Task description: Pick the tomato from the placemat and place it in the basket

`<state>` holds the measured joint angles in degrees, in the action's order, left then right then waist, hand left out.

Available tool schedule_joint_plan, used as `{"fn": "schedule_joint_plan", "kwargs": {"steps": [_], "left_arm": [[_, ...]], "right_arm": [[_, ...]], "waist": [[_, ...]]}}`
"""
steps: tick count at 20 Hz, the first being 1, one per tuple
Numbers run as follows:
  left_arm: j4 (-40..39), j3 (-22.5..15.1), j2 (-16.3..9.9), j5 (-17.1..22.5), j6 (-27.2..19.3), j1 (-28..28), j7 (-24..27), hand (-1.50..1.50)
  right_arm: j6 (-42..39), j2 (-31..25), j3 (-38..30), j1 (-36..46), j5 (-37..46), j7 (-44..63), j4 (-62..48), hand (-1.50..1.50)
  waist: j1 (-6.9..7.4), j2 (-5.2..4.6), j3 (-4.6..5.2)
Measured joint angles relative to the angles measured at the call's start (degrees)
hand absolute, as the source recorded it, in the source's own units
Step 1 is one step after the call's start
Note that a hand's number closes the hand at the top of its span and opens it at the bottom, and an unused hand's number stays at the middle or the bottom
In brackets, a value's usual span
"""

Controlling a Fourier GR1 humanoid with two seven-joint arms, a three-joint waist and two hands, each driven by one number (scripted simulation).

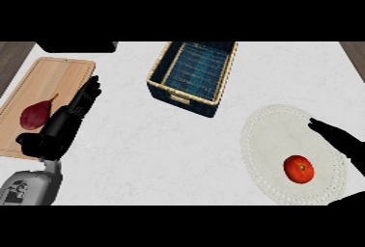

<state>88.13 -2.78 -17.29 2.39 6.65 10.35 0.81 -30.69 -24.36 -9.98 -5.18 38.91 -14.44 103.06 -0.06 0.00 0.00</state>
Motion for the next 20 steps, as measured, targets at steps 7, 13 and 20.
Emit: {"fn": "schedule_joint_plan", "kwargs": {"steps": [7, 13, 20], "left_arm": [[0.78, 1.51, 1.94, -1.46, 1.18, -0.08, -0.76, 0.0], [2.16, 2.62, 2.63, -2.47, 2.2, -0.96, -1.11, 0.0], [1.31, 3.26, 4.29, -4.03, 2.95, -0.63, -0.37, 0.0]], "right_arm": [[-2.26, 1.55, -0.64, -2.09, 0.8, -0.07, 3.49, -1.5], [-1.53, 2.51, 0.26, -2.84, 4.66, 0.29, 3.94, -1.5], [1.92, 4.22, 3.02, -2.01, 10.5, -0.84, -0.27, -1.5]], "waist": [[-0.08, 0.03, 0.01], [-0.04, 0.04, 0.02], [-0.03, 0.01, 0.0]]}}
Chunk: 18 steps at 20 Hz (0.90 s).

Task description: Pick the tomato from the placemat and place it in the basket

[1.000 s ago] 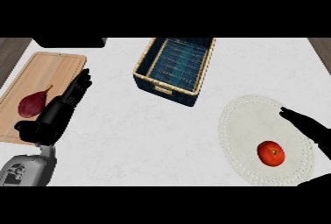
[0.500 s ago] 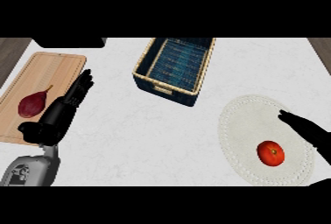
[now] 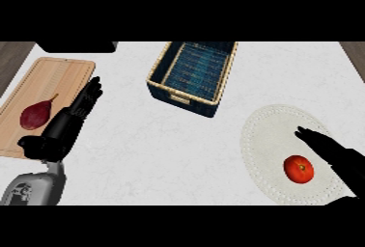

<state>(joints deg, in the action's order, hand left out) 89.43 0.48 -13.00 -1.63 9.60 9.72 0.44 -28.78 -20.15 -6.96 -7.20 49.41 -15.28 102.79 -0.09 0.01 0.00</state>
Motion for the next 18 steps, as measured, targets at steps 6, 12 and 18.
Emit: {"fn": "schedule_joint_plan", "kwargs": {"steps": [6, 12, 18], "left_arm": [[1.34, 0.71, 0.52, -0.36, 1.54, -1.05, -0.52, 0.0], [2.37, 0.81, 1.96, -1.73, 1.02, 0.13, -2.47, 0.0], [2.22, 1.72, 2.3, -2.07, 1.81, -0.43, -1.84, 0.0]], "right_arm": [[1.98, 2.4, 2.17, 2.7, 3.61, 1.63, -3.88, -1.5], [2.72, 1.84, 1.87, 2.98, 5.79, 1.24, -6.64, -1.5], [3.88, 2.96, 3.56, 3.75, 7.85, 0.75, -10.68, -1.5]], "waist": [[0.09, 0.01, -0.01], [0.03, 0.01, 0.0], [0.06, 0.0, 0.0]]}}
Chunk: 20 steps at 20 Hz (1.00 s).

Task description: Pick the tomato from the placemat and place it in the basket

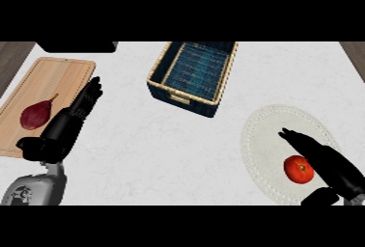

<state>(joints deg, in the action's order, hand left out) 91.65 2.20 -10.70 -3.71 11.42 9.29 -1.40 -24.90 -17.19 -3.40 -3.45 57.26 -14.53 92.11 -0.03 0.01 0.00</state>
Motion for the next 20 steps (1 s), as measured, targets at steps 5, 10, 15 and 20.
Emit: {"fn": "schedule_joint_plan", "kwargs": {"steps": [5, 10, 15, 20], "left_arm": [[-1.21, 0.82, -0.12, -0.52, 0.72, -0.66, 1.85, 0.0], [-1.69, 1.27, 0.31, -0.48, 1.01, -0.14, 1.96, 0.0], [0.01, 1.25, 0.58, -0.28, 1.07, 0.41, -0.32, 0.0], [-0.34, 0.98, 0.86, -0.51, 1.07, 1.2, -0.83, 0.0]], "right_arm": [[-0.16, -1.18, 0.53, 1.98, 1.01, -2.45, -5.06, 1.5], [0.81, -1.89, 2.11, 2.69, 3.37, -4.02, -6.36, 1.5], [4.09, -2.77, 4.56, 0.35, 6.55, -6.49, -4.34, 1.5], [4.43, 3.47, 10.13, 2.23, 12.81, 1.98, -0.17, 1.5]], "waist": [[0.03, 0.05, 0.16], [0.03, 0.3, 0.65], [-0.05, 0.54, 1.13], [0.37, 0.53, 1.36]]}}
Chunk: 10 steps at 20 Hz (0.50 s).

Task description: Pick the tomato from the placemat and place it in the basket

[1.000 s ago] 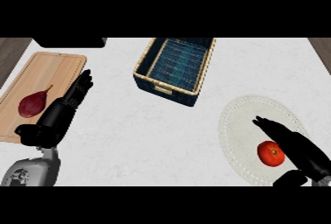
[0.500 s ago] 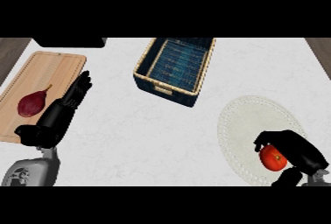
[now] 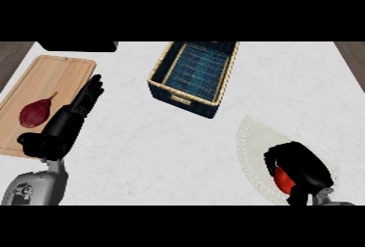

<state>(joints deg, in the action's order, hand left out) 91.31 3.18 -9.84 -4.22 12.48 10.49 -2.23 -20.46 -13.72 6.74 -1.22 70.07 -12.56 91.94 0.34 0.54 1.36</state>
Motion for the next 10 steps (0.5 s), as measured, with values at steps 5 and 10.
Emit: {"fn": "schedule_joint_plan", "kwargs": {"steps": [5, 10], "left_arm": [[0.14, -1.32, 0.51, -0.08, 0.66, 0.81, -0.1, 0.0], [-0.35, -2.37, 0.77, -0.11, 1.5, 1.52, 0.28, 0.0]], "right_arm": [[-0.86, 9.04, 7.49, 4.97, 2.5, 16.73, 1.34, 1.5], [2.57, 12.32, 14.64, 10.89, -0.87, 32.6, 1.35, 1.5]], "waist": [[2.53, -0.39, -0.61], [4.76, -0.86, -1.13]]}}
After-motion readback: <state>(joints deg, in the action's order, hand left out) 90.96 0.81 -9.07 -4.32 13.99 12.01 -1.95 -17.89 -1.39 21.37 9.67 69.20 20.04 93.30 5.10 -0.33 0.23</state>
